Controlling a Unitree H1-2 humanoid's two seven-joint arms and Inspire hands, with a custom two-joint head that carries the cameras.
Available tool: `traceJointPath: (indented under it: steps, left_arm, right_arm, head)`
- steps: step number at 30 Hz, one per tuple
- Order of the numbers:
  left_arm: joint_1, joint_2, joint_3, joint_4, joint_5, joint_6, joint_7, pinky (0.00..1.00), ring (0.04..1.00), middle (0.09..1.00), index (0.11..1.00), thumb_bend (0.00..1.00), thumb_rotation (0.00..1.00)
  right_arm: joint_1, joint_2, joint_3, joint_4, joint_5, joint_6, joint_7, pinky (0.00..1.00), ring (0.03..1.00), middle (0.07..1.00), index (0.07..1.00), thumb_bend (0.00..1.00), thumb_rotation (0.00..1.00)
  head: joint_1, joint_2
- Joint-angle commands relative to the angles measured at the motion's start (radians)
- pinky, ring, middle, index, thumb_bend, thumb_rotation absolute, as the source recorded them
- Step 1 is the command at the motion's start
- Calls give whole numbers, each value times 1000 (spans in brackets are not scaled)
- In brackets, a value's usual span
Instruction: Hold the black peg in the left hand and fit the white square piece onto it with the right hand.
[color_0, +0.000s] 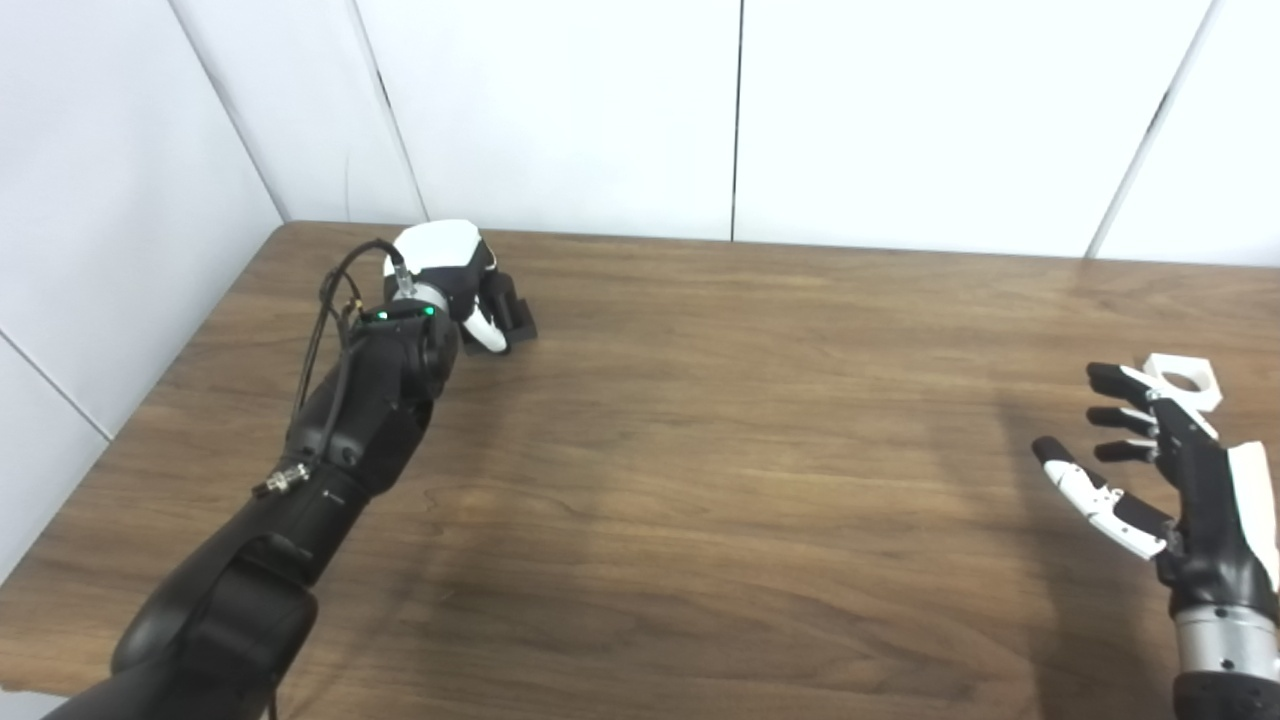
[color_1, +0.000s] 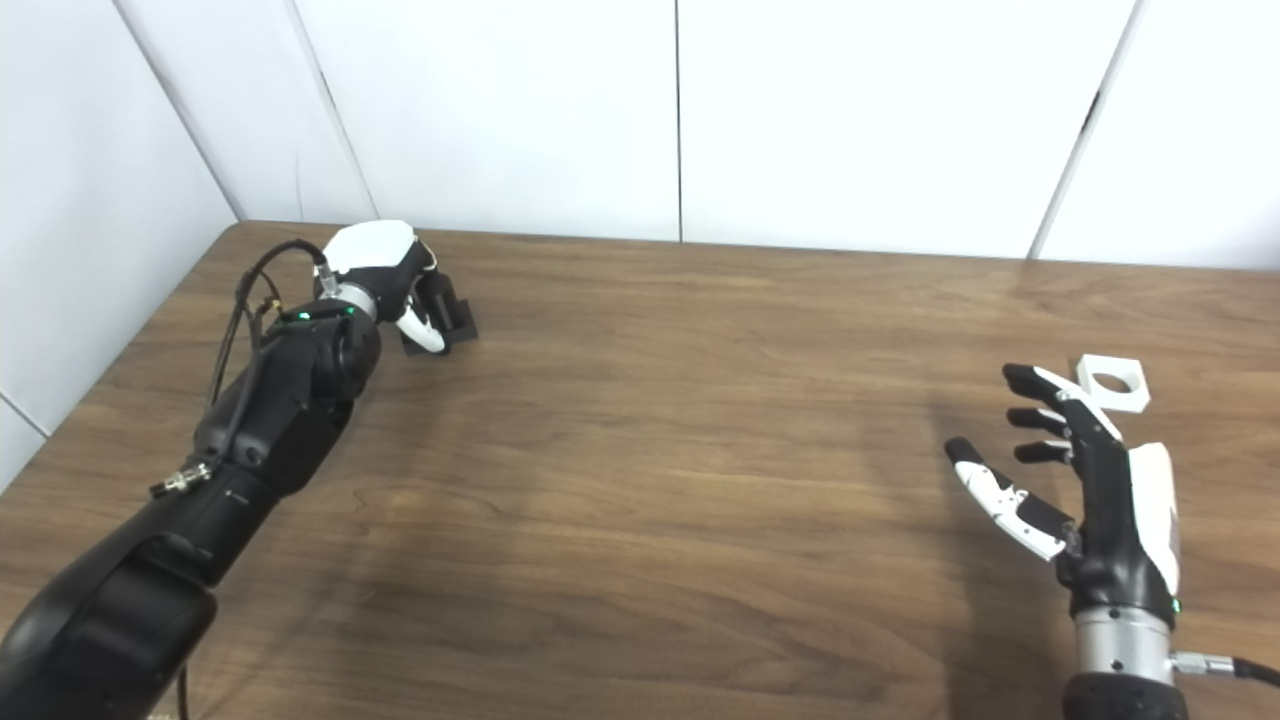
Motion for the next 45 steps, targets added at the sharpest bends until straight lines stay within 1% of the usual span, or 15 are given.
traceJointPath:
  steps: [1, 4, 6, 11, 14, 18, 21, 25, 28, 32, 37, 40, 45]
  left_arm:
    - [-11, 23, -20, 8, -28, -48, -2, 920, 892, 847, 487, 524, 63]
    - [-12, 23, -37, -6, -52, -86, -5, 972, 908, 851, 486, 524, 61]
    - [-13, 20, -46, -20, -63, -97, -14, 993, 917, 860, 486, 524, 62]
    - [-16, 15, -58, -44, -116, -156, -32, 1000, 920, 869, 488, 524, 61]
    - [-19, 18, -71, -60, -137, -200, -39, 987, 913, 869, 489, 524, 61]
    - [-24, 21, -81, -84, -170, -236, -59, 992, 927, 879, 489, 524, 61]
    - [-23, 19, -76, -107, -203, -255, -70, 999, 943, 885, 489, 524, 61]
    - [-19, 19, -77, -150, -223, -269, -89, 1000, 955, 887, 489, 524, 66]
    - [-12, 16, -75, -178, -241, -295, -95, 997, 955, 882, 489, 524, 67]
    - [-2, 4, -75, -223, -256, -317, -107, 972, 948, 877, 488, 524, 68]
    - [11, -18, -80, -273, -273, -354, -117, 957, 949, 876, 487, 524, 69]
    - [17, -29, -87, -297, -274, -381, -125, 926, 945, 877, 487, 524, 70]
    - [32, -49, -91, -335, -282, -393, -143, 923, 945, 871, 486, 524, 70]
  right_arm:
    - [-35, -1, -4, -46, -3, -18, -9, 592, 722, 789, 768, 469, 280]
    - [-36, -4, -4, -43, -7, -21, -11, 595, 722, 789, 767, 474, 281]
    - [-37, -5, -4, -40, -7, -26, -11, 592, 724, 789, 768, 478, 293]
    - [-37, -2, -3, -40, -6, -23, -11, 594, 724, 786, 769, 482, 296]
    - [-37, -1, -2, -34, -11, -30, -16, 602, 729, 789, 767, 481, 292]
    - [-35, 1, 2, -34, -25, -30, -21, 596, 724, 783, 766, 485, 306]
    - [-31, 3, 1, -35, -24, -30, -19, 586, 719, 779, 766, 481, 306]
    - [-27, 6, -1, -39, -19, -24, -15, 604, 734, 790, 771, 474, 300]
    - [-26, 9, 0, -44, -25, -16, -13, 603, 732, 789, 772, 473, 311]
    - [-26, 8, 2, -41, -27, -26, -16, 591, 724, 786, 771, 466, 281]
    - [-26, 9, 2, -48, -30, -16, -10, 601, 733, 792, 772, 466, 265]
    - [-29, 9, 2, -43, -33, -24, -15, 595, 728, 788, 769, 470, 291]
    - [-28, 13, 1, -34, -31, -33, -22, 588, 723, 786, 768, 484, 315]
  head:
    - [-1, 1]
    - [-1, 1]
    - [-2, 1]
    - [-6, 2]
    - [-11, 1]
    - [-18, 1]
    - [-20, 1]
    - [-23, 1]
    - [-28, 2]
    - [-32, 2]
    - [-37, 3]
    - [-45, 4]
    - [-62, 6]
